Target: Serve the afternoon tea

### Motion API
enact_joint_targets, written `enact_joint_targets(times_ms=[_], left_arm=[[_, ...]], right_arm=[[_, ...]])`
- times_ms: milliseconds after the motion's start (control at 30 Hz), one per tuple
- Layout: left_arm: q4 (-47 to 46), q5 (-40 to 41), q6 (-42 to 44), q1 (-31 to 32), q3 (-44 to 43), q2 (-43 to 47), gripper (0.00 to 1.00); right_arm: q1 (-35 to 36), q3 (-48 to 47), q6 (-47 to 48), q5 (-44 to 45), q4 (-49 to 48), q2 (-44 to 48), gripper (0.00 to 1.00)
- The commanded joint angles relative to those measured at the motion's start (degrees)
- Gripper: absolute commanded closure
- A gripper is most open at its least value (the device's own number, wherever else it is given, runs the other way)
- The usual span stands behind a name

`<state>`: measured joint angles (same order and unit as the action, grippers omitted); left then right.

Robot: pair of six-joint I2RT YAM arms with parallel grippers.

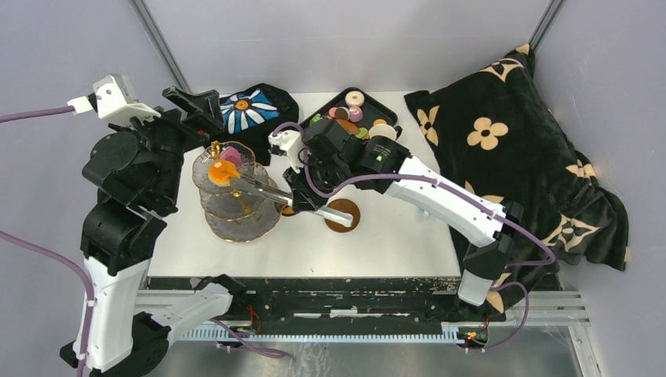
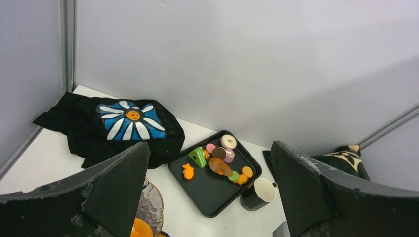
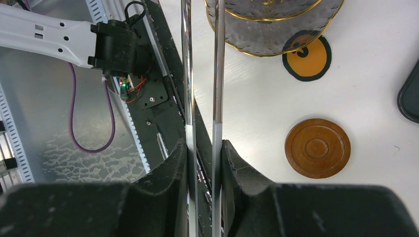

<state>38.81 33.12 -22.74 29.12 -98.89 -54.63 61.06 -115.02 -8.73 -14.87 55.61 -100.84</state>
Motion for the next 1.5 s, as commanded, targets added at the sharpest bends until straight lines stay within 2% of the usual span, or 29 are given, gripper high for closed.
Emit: enact_joint_targets(times_ms=[0, 433, 767, 1100, 1467], left_arm=[[-3.45, 2.03, -1.66, 0.19, 0.96, 0.66, 0.01], [-3.40, 2.58, -1.35, 0.17, 1.79, 1.76, 0.01], [-3.68, 2.88, -1.22, 0.10, 2.63, 2.08, 0.01], [-3.69, 3.26, -1.10, 0.14, 3.57, 2.75, 0.01], [-3.83, 3.87, -0.61, 0.21, 4.07, 3.32, 0.01]], right_arm=[[0.58, -4.29, 0.82, -1.36, -1.32, -0.39, 0.99], [1.95, -11.71, 1.92, -2.19, 3.37, -6.47, 0.99], [2.00, -15.82, -0.70, 1.02, 2.06, -9.63, 0.99], [2.04, -21.98, -2.60, 0.30, 3.62, -14.08, 0.99], [2.01, -22.53, -3.63, 0.51, 3.73, -16.03, 0.97]])
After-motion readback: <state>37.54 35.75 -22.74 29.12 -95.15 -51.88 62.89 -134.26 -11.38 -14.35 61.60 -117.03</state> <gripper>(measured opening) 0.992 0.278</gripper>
